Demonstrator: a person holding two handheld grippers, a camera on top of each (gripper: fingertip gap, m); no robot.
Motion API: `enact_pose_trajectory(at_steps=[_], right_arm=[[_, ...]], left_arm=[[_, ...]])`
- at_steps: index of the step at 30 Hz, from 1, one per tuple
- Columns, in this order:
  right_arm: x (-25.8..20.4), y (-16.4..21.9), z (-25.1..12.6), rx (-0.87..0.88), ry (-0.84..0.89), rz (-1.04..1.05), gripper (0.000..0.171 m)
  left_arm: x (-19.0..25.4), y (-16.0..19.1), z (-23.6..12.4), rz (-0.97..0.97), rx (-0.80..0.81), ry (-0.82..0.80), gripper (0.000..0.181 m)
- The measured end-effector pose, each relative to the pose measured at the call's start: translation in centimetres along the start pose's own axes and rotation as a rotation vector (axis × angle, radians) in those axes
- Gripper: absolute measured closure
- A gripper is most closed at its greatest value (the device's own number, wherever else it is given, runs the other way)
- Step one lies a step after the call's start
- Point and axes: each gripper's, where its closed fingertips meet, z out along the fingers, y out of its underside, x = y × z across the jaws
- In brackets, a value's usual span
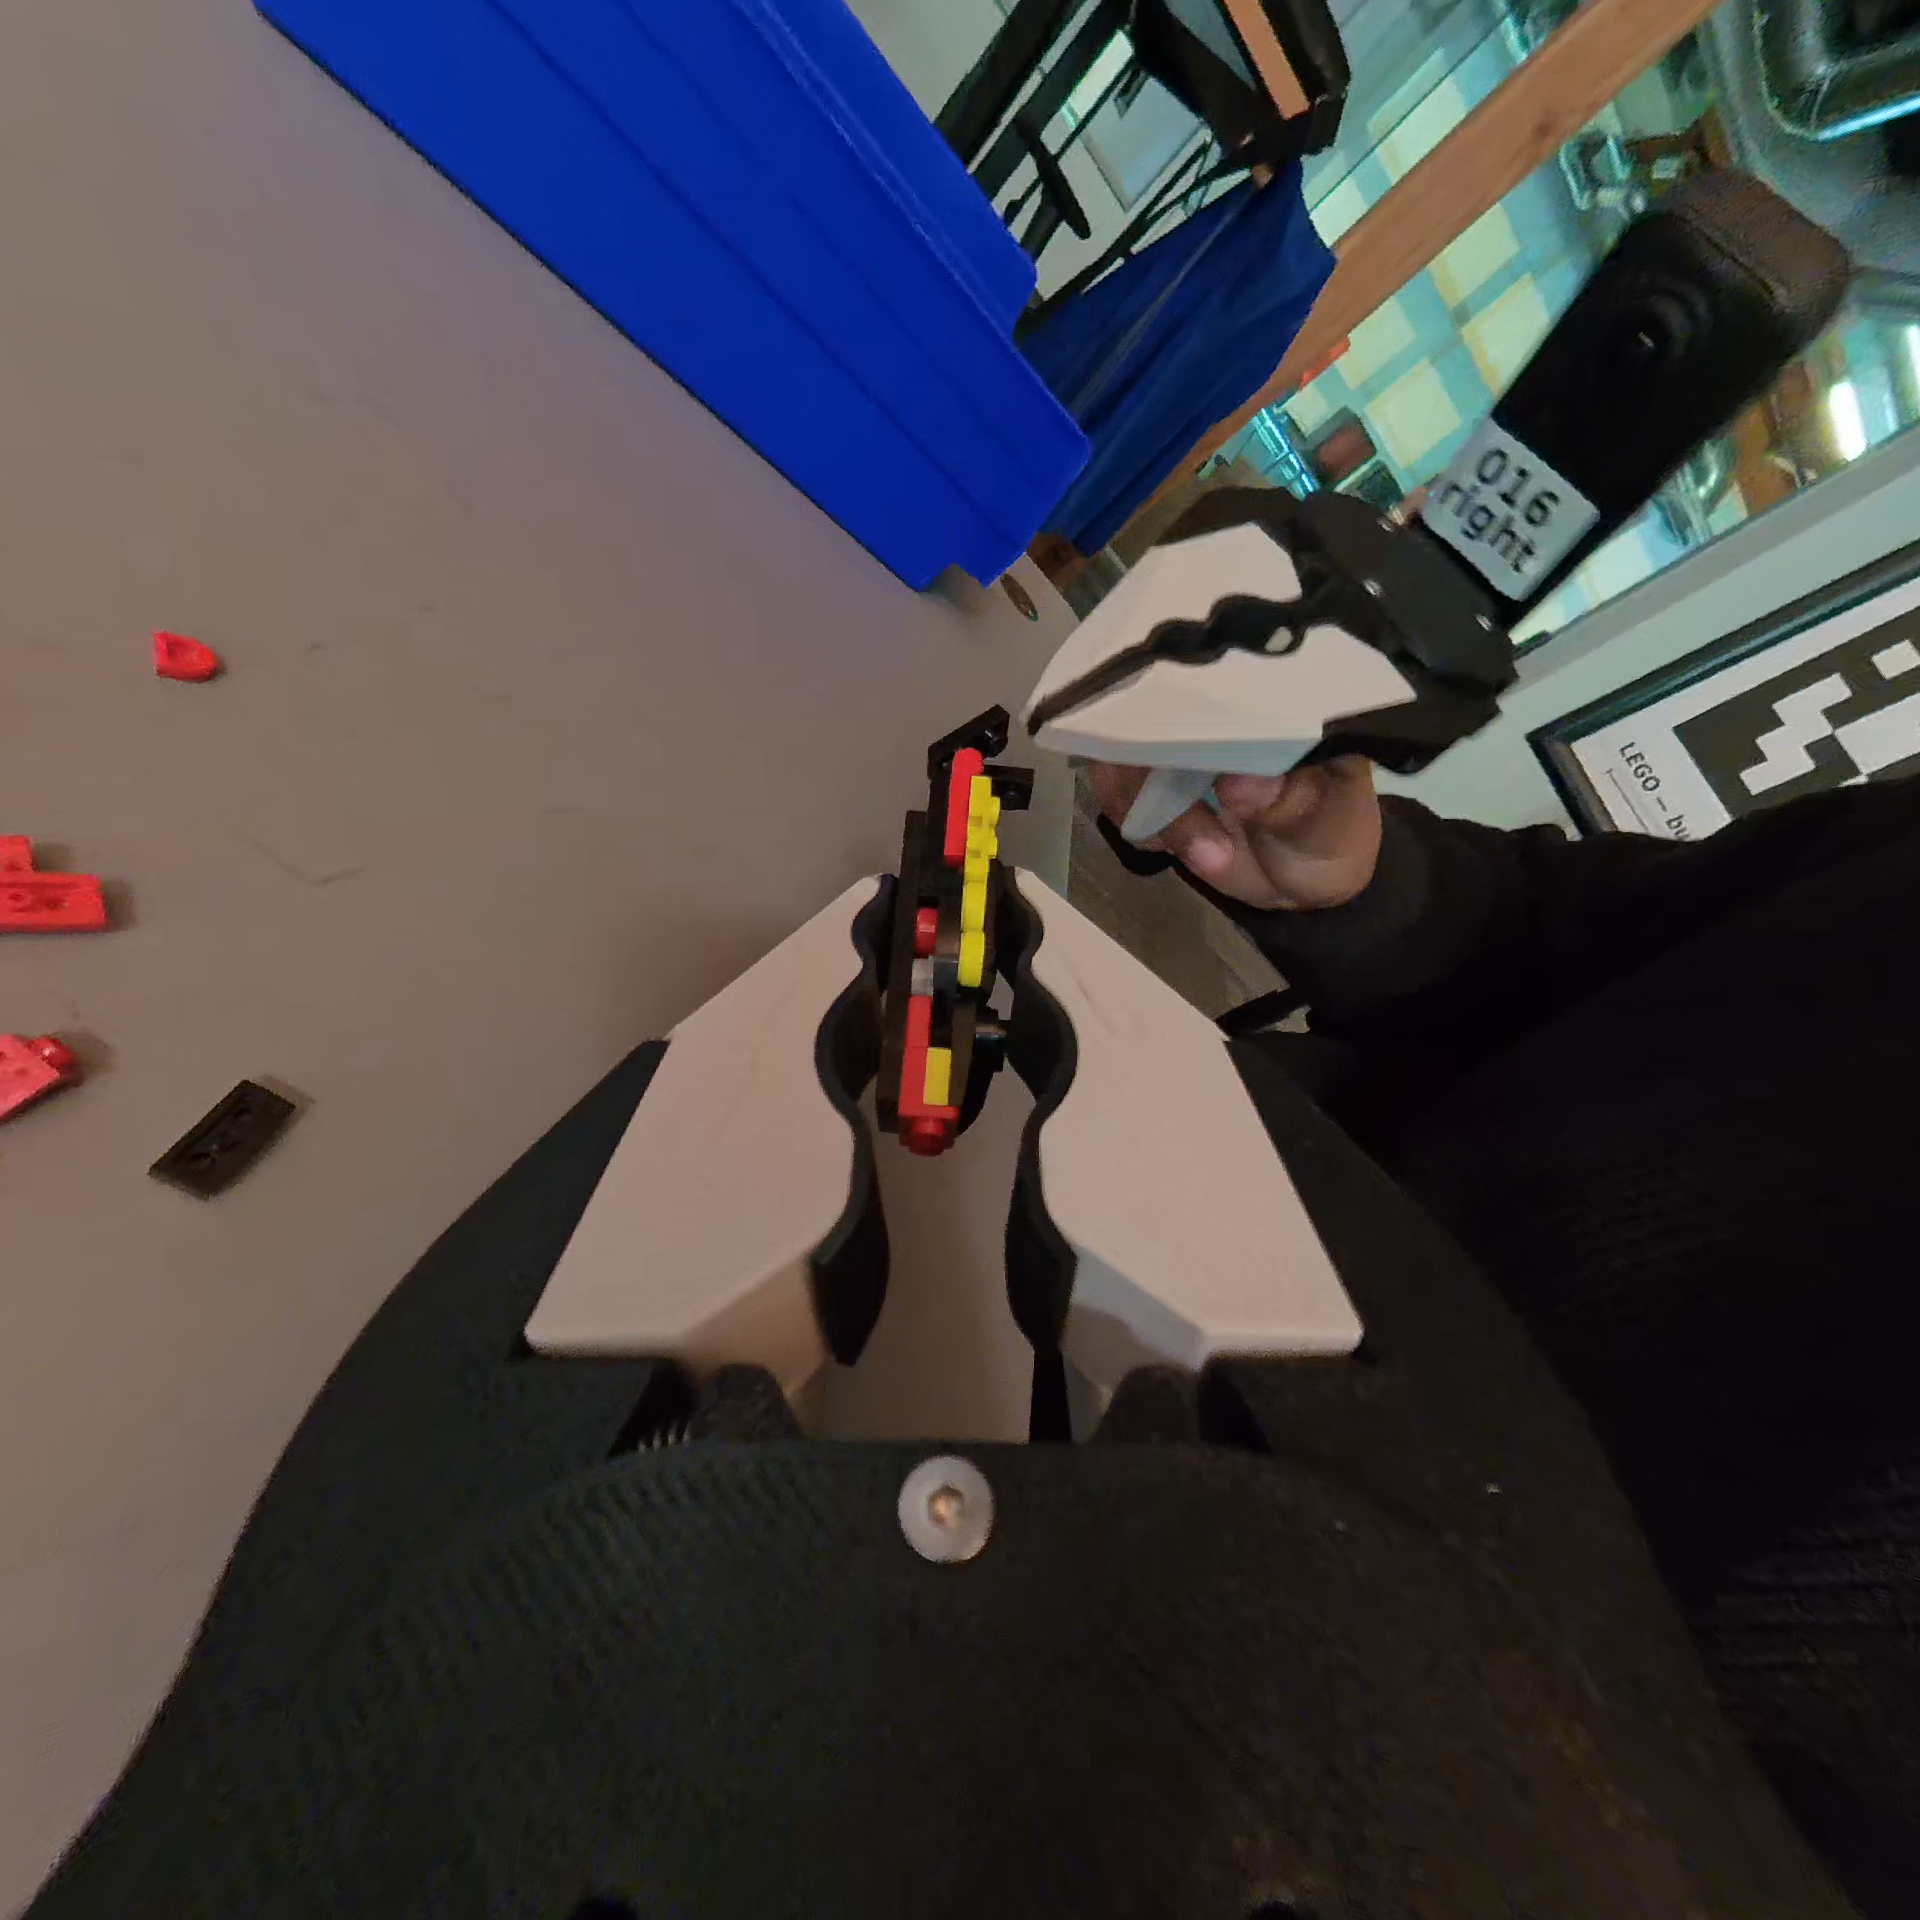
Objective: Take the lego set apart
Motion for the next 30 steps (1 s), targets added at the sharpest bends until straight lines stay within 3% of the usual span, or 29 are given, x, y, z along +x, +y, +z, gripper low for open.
enact_pose_trajectory(at_steps=[3, 6, 8, 17, 30], right_arm=[[-0.9, -0.5, -0.6, 0.077, -0.189, 0.139, 0.171], [-2.2, -0.9, -1.1, 0.104, -0.428, 0.336, 0.131], [-2.7, -0.6, -1.2, 0.086, -0.492, 0.378, 0.115], [-4.6, 0.1, -0.7, 0.028, -0.516, 0.337, 0.155], [-4.8, -1.0, -1.3, 0.033, -0.516, 0.335, 0.156]], left_arm=[[1.3, 0.2, 0.1, 0.023, -0.008, 0.081, 0.166], [3.0, 0.0, -0.2, 0.004, 0.002, 0.215, 0.166], [3.3, 0.1, -0.5, 0.023, -0.01, 0.249, 0.166], [4.0, 1.5, -0.1, 0.093, -0.084, 0.259, 0.166], [5.0, 0.9, -0.4, 0.053, -0.078, 0.305, 0.164]])
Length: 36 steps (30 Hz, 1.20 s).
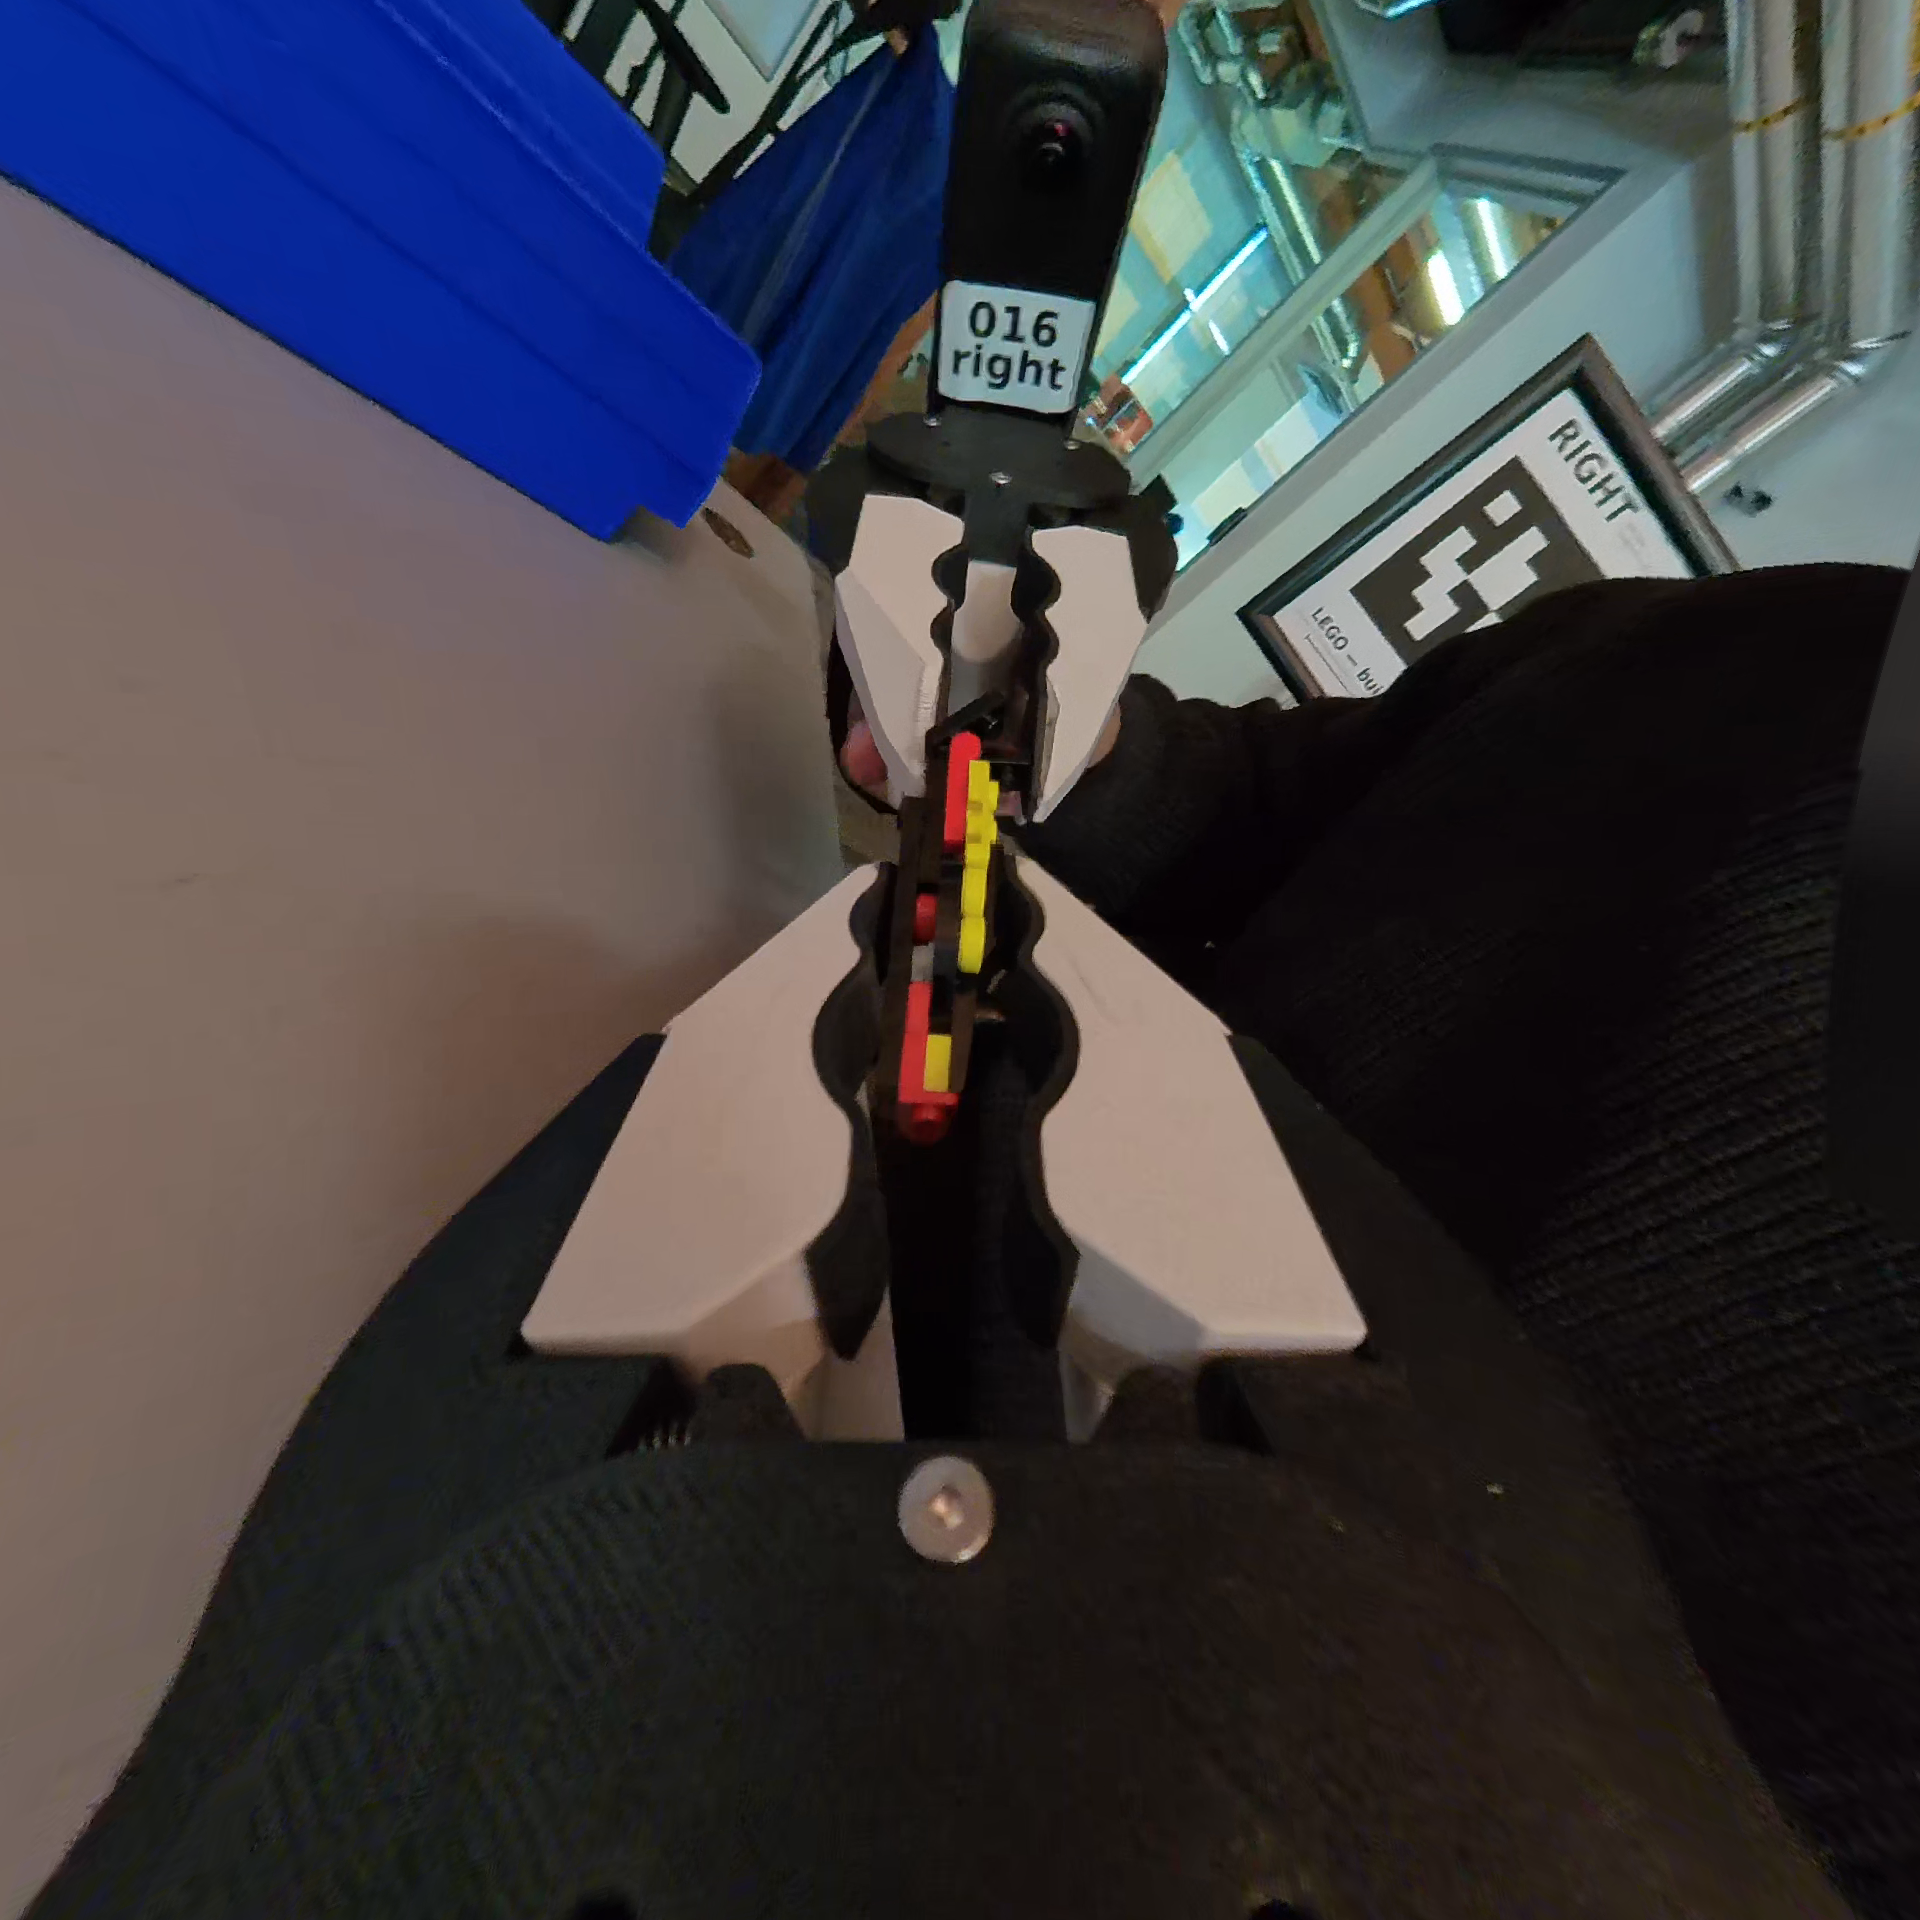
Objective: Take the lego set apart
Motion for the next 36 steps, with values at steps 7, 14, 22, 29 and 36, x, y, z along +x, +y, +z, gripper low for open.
enact_pose_trajectory(at_steps=[7, 14, 22, 29, 36], right_arm=[[-0.1, -2.0, -1.4, 0.104, 0.068, -0.018, 0.171], [1.5, -2.1, -2.6, 0.078, 0.184, -0.138, 0.171], [1.0, -0.8, -0.3, 0.066, 0.117, -0.12, 0.151], [0.4, -0.9, -0.2, 0.089, 0.048, -0.06, 0.166], [0.9, -0.4, -0.2, 0.059, 0.09, -0.09, 0.168]], left_arm=[[0.8, -0.8, -1.5, 0.023, 0.038, 0.008, 0.162], [-0.8, -1.2, -1.5, 0.062, 0.05, -0.102, 0.164], [-0.1, -1.0, -1.0, -0.061, 0.072, 0.04, 0.165], [0.2, -0.5, -0.7, -0.037, 0.04, 0.035, 0.164], [-0.1, -0.1, -0.6, 0.048, 0.015, -0.028, 0.163]])
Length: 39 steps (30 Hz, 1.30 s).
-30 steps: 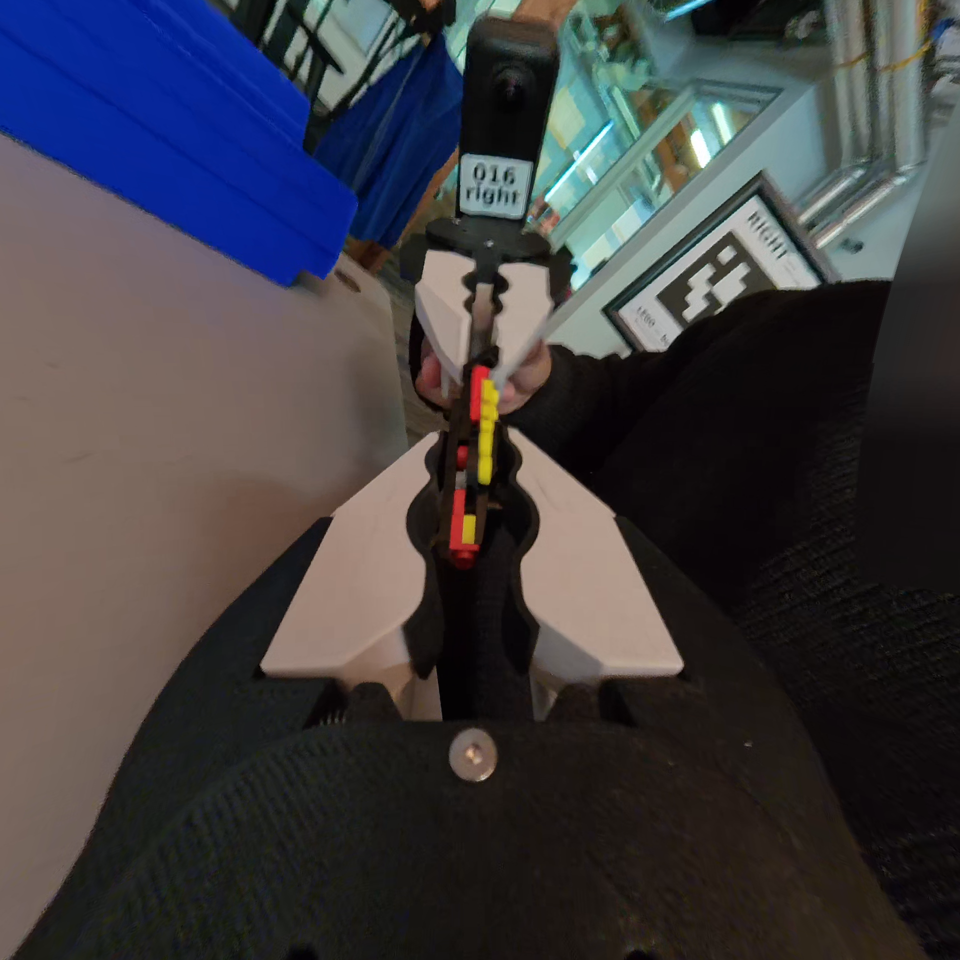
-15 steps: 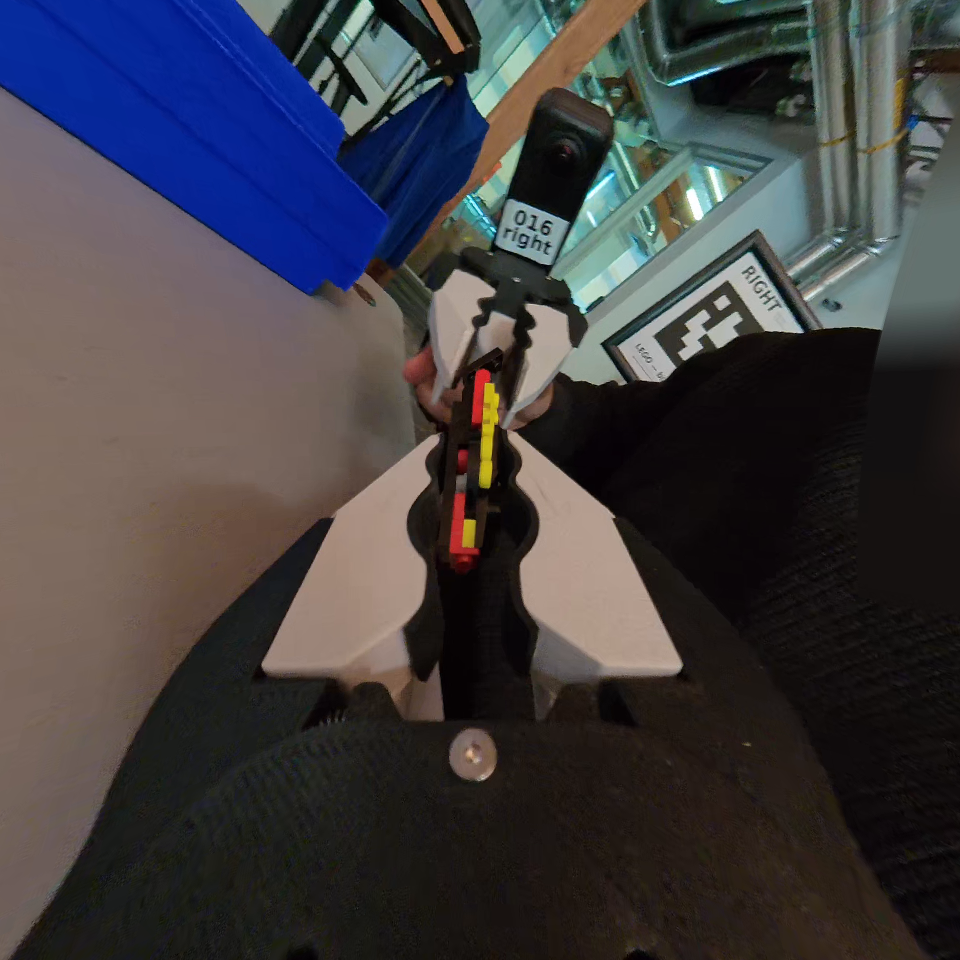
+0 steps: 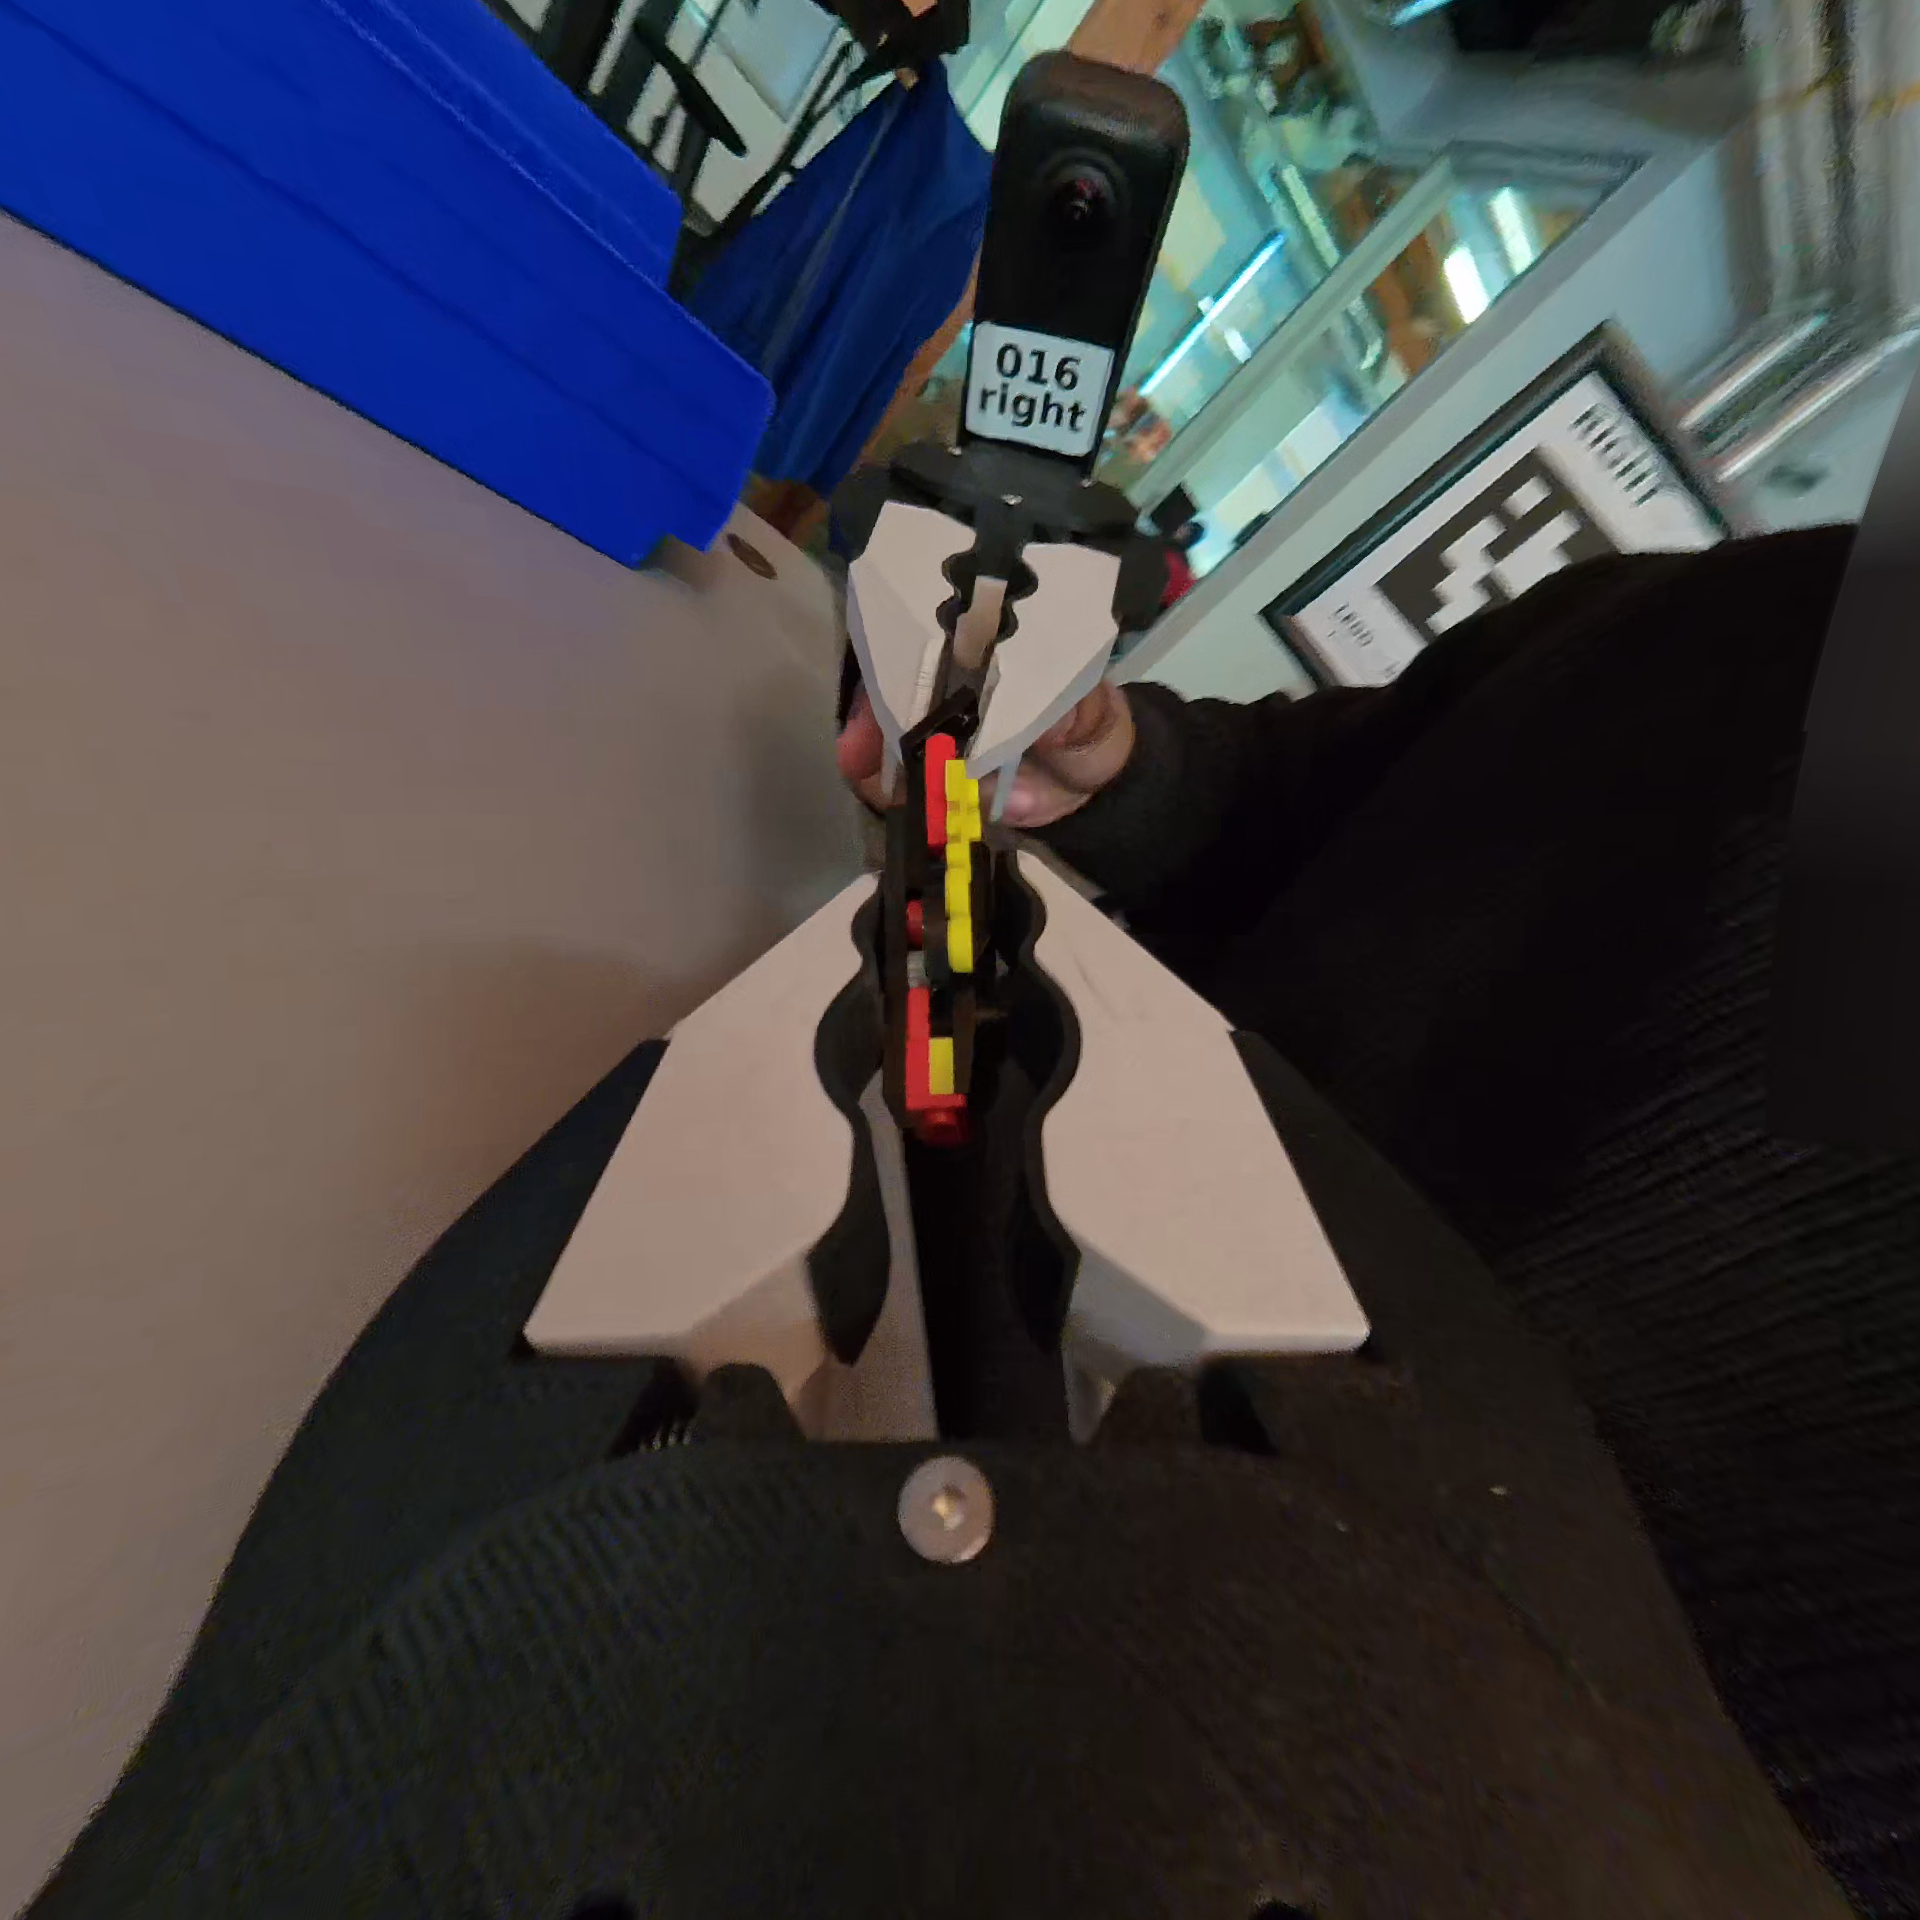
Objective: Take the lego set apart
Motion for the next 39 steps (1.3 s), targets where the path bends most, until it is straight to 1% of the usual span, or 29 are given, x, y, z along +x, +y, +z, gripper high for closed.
enact_pose_trajectory(at_steps=[3, 6, 7, 8, 9, 10, 11, 12, 13, 14, 15, 18, 20, 23, 25, 27, 28, 30, 31, 32, 33, 34, 36, 37, 38, 39], right_arm=[[0.3, 0.1, -0.1, -0.018, 0.037, 0.018, 0.168], [0.9, 0.4, -0.1, -0.022, 0.062, 0.063, 0.167], [2.2, 0.8, -0.2, -0.04, 0.145, 0.058, 0.168], [4.5, 1.6, -1.0, -0.092, 0.277, -0.012, 0.168], [5.8, 1.4, -2.0, -0.086, 0.333, -0.03, 0.168], [5.5, 0.2, -2.4, -0.011, 0.28, 0.03, 0.168], [5.1, -0.6, -2.6, 0.035, 0.24, 0.068, 0.168], [4.8, -0.9, -2.5, 0.044, 0.236, 0.055, 0.168], [4.6, -0.6, -2.3, 0.025, 0.244, 0.029, 0.168], [4.4, -0.4, -2.1, 0.007, 0.25, 0.005, 0.168], [4.3, -0.3, -1.9, 0.004, 0.247, -0.003, 0.168], [4.7, -0.2, -1.6, 0.013, 0.225, 0.019, 0.168], [6.2, 1.2, -1.1, -0.041, 0.266, 0.028, 0.168], [8.1, 3.5, 1.1, -0.146, 0.275, 0.112, 0.167], [8.8, 3.6, 3.3, -0.171, 0.258, 0.124, 0.167], [9.6, 2.5, 5.2, -0.148, 0.264, 0.086, 0.167], [10.2, 1.8, 5.6, -0.137, 0.294, 0.054, 0.165], [11.0, 0.6, 5.4, -0.117, 0.362, -0.025, 0.152], [11.1, 0.0, 5.0, -0.102, 0.381, -0.076, 0.145], [10.8, -0.5, 4.7, -0.081, 0.388, -0.144, 0.13], [10.5, -0.9, 4.1, -0.064, 0.397, -0.218, 0.112], [10.3, -1.1, 3.6, -0.058, 0.422, -0.28, 0.105], [9.2, -1.3, 2.9, -0.063, 0.436, -0.395, 0.11], [8.3, -1.7, 2.6, -0.046, 0.43, -0.452, 0.121], [7.4, -2.4, 2.3, -0.003, 0.423, -0.511, 0.129], [6.7, -3.4, 1.8, 0.061, 0.446, -0.544, 0.129]], left_arm=[[-0.3, 0.1, 0.1, 0.126, -0.018, -0.087, 0.163], [-0.7, 0.1, 0.2, 0.182, -0.021, -0.136, 0.163], [0.0, 0.3, 0.4, 0.231, -0.033, -0.105, 0.165], [2.0, 0.2, 1.0, 0.225, -0.026, -0.027, 0.164], [2.7, 0.1, 1.7, 0.258, -0.025, -0.046, 0.164], [1.1, 0.5, 1.9, 0.299, -0.075, -0.168, 0.164], [-0.6, 0.5, 1.2, 0.309, -0.081, -0.254, 0.164], [-1.5, 0.0, 0.3, 0.24, -0.039, -0.264, 0.164], [-1.8, -0.5, -0.4, 0.154, 0.004, -0.232, 0.165], [-1.9, -1.2, -1.1, 0.111, 0.049, -0.212, 0.165], [-2.2, -1.7, -1.5, 0.1, 0.068, -0.221, 0.165], [-3.6, -2.0, -2.1, 0.099, 0.059, -0.296, 0.165], [-4.1, -2.0, -2.4, 0.047, 0.074, -0.294, 0.165], [-4.6, -2.6, -3.0, -0.037, 0.132, -0.271, 0.165], [-5.0, -2.7, -3.2, -0.065, 0.144, -0.267, 0.165], [-5.2, -2.6, -3.3, -0.079, 0.148, -0.261, 0.165], [-5.2, -2.6, -3.3, -0.08, 0.146, -0.262, 0.165], [-5.3, -2.5, -3.5, -0.068, 0.14, -0.273, 0.165], [-5.3, -2.5, -3.6, -0.06, 0.139, -0.279, 0.165], [-5.3, -2.5, -3.7, -0.055, 0.139, -0.286, 0.165], [-5.4, -2.4, -3.7, -0.052, 0.136, -0.293, 0.165], [-5.5, -2.4, -3.7, -0.052, 0.133, -0.297, 0.165], [-5.7, -2.2, -3.7, -0.055, 0.13, -0.298, 0.165], [-5.7, -2.2, -3.6, -0.056, 0.128, -0.295, 0.165], [-5.7, -2.2, -3.6, -0.056, 0.13, -0.293, 0.165], [-5.7, -2.2, -3.6, -0.053, 0.134, -0.288, 0.165]])
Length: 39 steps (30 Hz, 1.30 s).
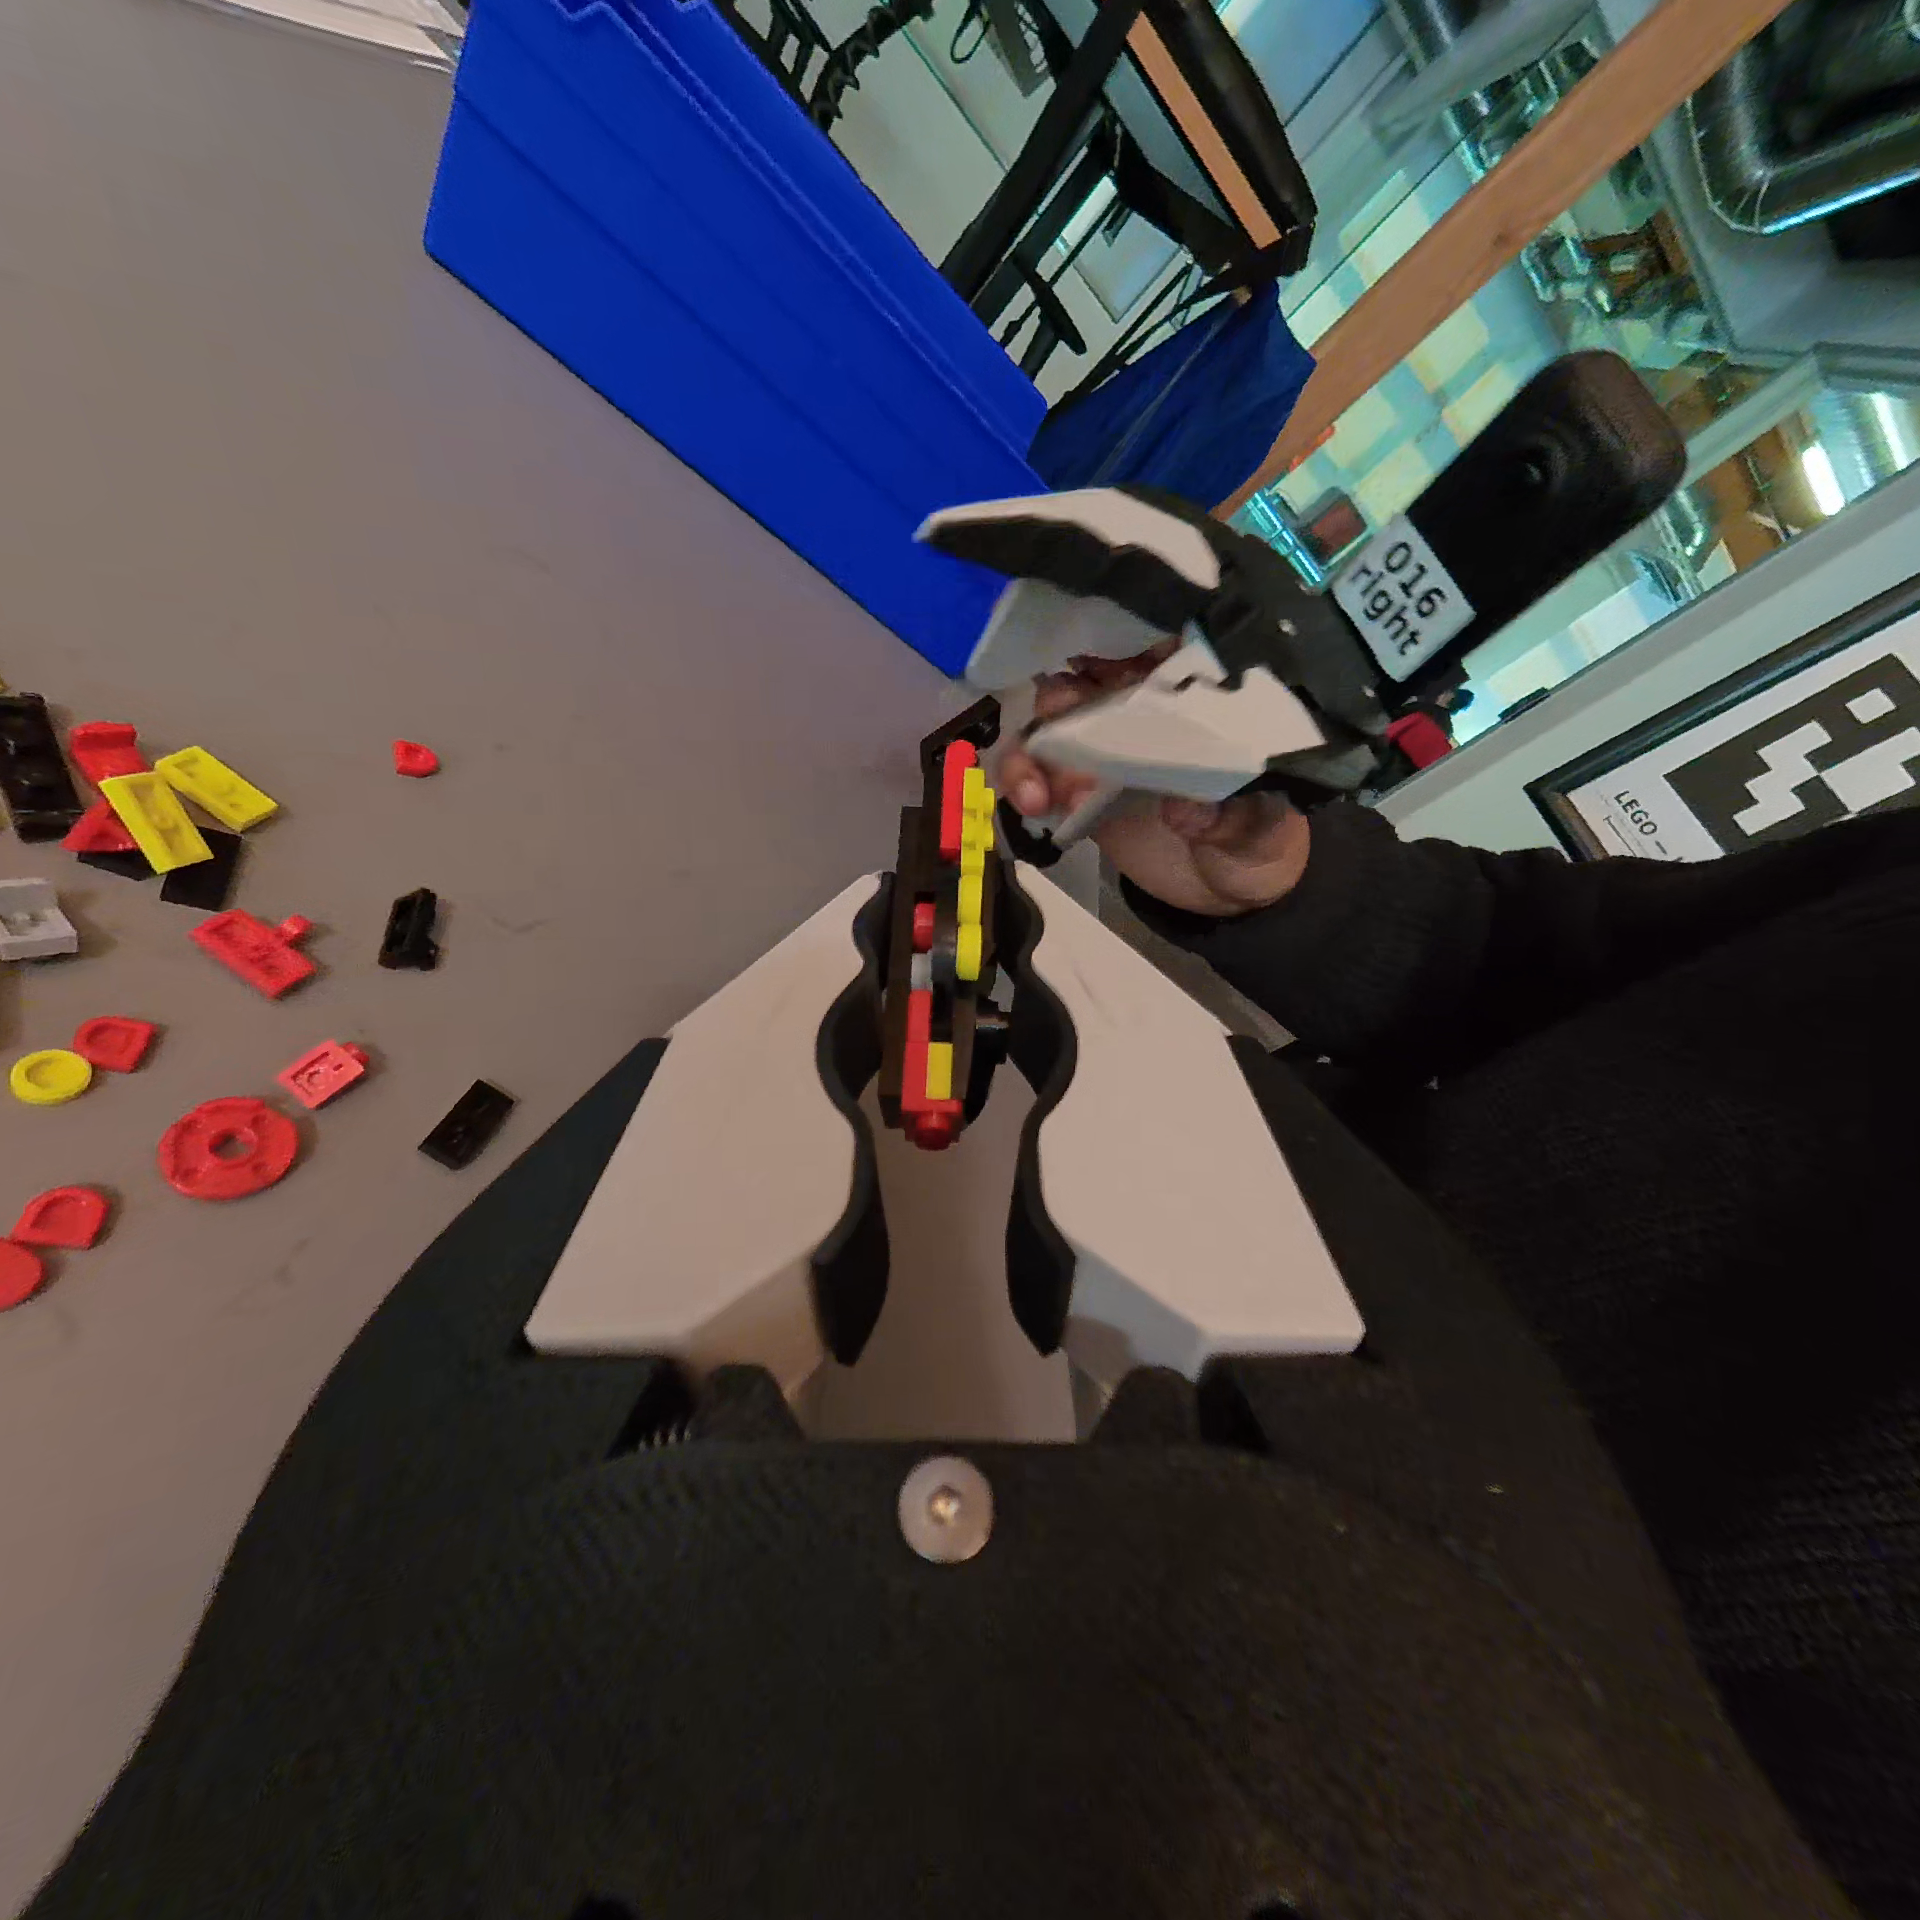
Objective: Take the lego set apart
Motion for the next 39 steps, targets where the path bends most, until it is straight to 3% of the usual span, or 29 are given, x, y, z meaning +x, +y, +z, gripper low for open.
enact_pose_trajectory(at_steps=[3, 4, 5, 6, 8, 10, 13, 15, 16, 19, 26, 27, 28, 29, 39], right_arm=[[0.4, -2.6, -1.8, 0.079, 0.1, -0.081, 0.168], [1.2, -2.4, -2.1, 0.028, 0.173, -0.105, 0.163], [2.2, -1.4, -2.1, -0.069, 0.25, -0.138, 0.143], [3.2, 0.0, -2.2, -0.175, 0.322, -0.172, 0.106], [4.5, 2.8, -2.8, -0.311, 0.42, -0.244, 0.09], [4.9, 3.3, -3.5, -0.302, 0.482, -0.315, 0.115], [2.8, 0.1, -3.8, -0.051, 0.353, -0.175, 0.126], [0.9, -0.3, -3.4, -0.029, 0.163, 0.048, 0.171], [0.7, 0.6, -3.2, -0.087, 0.148, 0.064, 0.171], [2.8, 3.3, -3.0, -0.277, 0.35, -0.143, 0.171], [-1.6, -0.2, -2.4, -0.005, 0.124, -0.061, 0.171], [-2.4, -0.3, -2.4, 0.005, 0.058, -0.01, 0.163], [-3.1, -0.5, -2.4, 0.019, -0.009, 0.045, 0.144], [-3.4, -0.6, -2.4, 0.027, -0.043, 0.107, 0.141], [-4.3, 0.4, -2.2, -0.016, -0.151, 0.255, 0.166]], left_arm=[[0.0, 0.1, 0.1, 0.013, 0.002, -0.002, 0.165], [-0.1, 0.2, 0.1, 0.021, -0.003, -0.005, 0.165], [-0.2, 0.3, 0.1, 0.031, -0.008, -0.01, 0.165], [-0.4, 0.4, 0.1, 0.041, -0.01, -0.018, 0.165], [-0.5, 0.5, 0.3, 0.055, -0.015, -0.024, 0.165], [-0.6, 0.7, 0.5, 0.06, -0.022, -0.019, 0.164], [-0.4, 1.3, 0.8, 0.086, -0.047, -0.011, 0.165], [-0.4, 1.4, 0.9, 0.12, -0.048, -0.023, 0.165], [-0.2, 1.3, 0.9, 0.136, -0.044, -0.021, 0.164], [0.7, 0.7, 0.9, 0.135, -0.019, 0.002, 0.162], [0.8, 1.6, 1.3, 0.147, -0.079, -0.014, 0.163], [0.9, 1.8, 1.4, 0.159, -0.085, -0.016, 0.162], [1.1, 1.9, 1.6, 0.172, -0.089, -0.019, 0.163], [1.2, 2.0, 1.7, 0.183, -0.095, -0.022, 0.163], [2.6, 2.3, 2.1, 0.235, -0.099, -0.009, 0.163]])
